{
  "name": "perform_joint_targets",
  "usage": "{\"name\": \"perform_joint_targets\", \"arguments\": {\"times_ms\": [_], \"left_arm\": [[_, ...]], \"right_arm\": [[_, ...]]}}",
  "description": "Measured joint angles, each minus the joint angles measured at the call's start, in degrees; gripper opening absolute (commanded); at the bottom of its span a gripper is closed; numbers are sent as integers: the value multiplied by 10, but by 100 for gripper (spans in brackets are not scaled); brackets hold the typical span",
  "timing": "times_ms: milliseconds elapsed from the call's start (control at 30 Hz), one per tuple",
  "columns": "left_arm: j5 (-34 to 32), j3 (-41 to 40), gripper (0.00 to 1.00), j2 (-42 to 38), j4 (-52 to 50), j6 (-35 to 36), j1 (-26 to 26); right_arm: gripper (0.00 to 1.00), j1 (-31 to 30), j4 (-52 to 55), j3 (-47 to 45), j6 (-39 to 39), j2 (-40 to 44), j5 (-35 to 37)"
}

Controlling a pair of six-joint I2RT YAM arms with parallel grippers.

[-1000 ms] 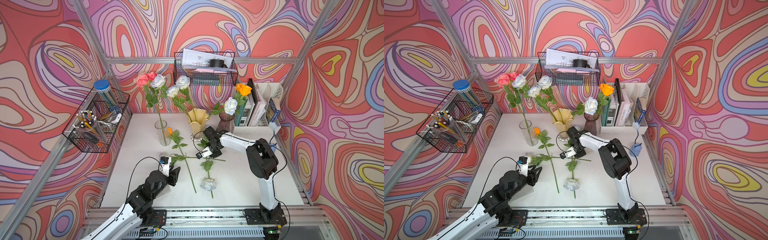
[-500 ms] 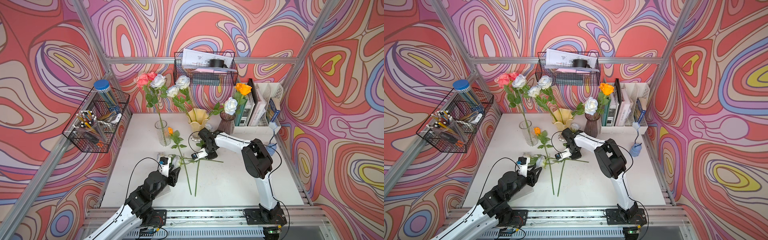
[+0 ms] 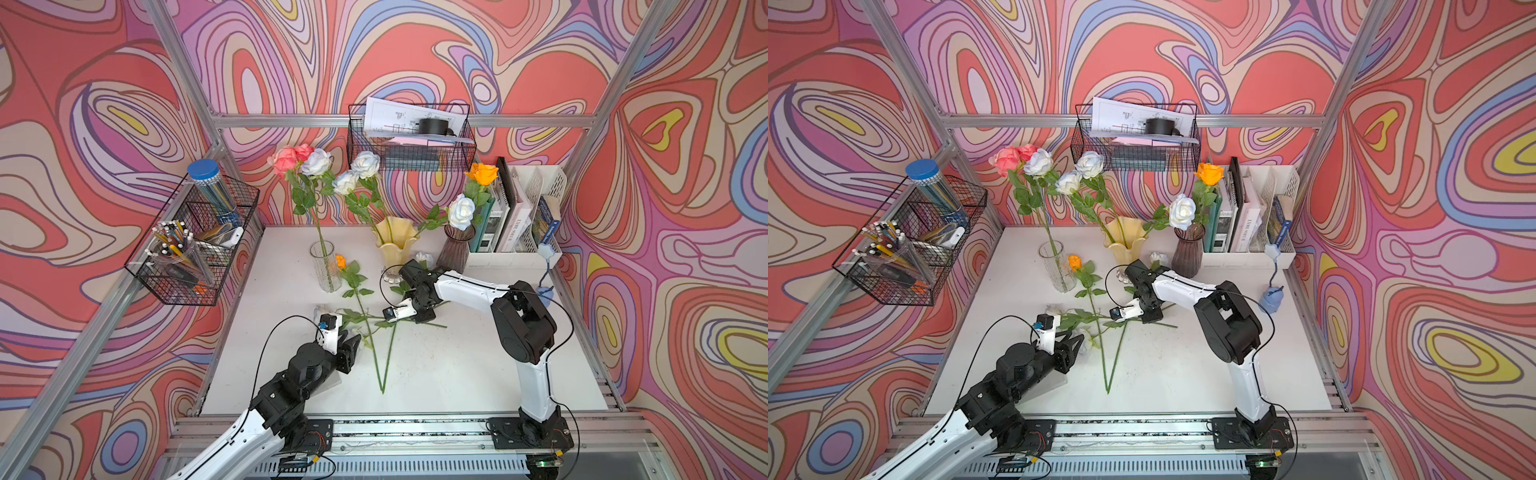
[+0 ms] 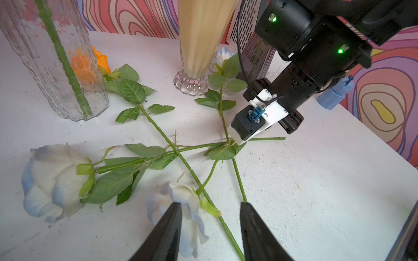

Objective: Arrange the flowers in different vases according to their colors
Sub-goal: Pick up the flower at the center of the board, then insert the flower into the vase.

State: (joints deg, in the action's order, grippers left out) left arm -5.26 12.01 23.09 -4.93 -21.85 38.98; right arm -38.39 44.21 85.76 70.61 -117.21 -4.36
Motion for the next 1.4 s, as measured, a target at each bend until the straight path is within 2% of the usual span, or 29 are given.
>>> {"name": "perform_joint_targets", "arguments": {"times_ms": [200,400,700,867,1000,1133,1267,1400], "left_arm": [[6,3,48,-14,-25,0,0],[12,13,49,-73,-51,-7,0],[57,23,49,-209,-63,-37,0],[96,31,49,-217,-57,-44,0],[98,31,49,-200,-56,-46,0],[96,31,49,-146,-50,-45,0],[97,30,49,-88,-38,-45,0],[96,30,49,-68,-28,-40,0]], "right_arm": [[0,-14,-34,2,-20,59,-16],[0,-18,-60,6,-72,107,-50],[0,-18,-109,6,-186,230,-126],[0,-18,-174,7,-264,274,-192],[0,-18,-241,18,-326,273,-233],[0,-11,-344,61,-397,255,-266],[0,25,-460,145,-469,196,-282],[0,74,-526,221,-521,119,-286]]}}
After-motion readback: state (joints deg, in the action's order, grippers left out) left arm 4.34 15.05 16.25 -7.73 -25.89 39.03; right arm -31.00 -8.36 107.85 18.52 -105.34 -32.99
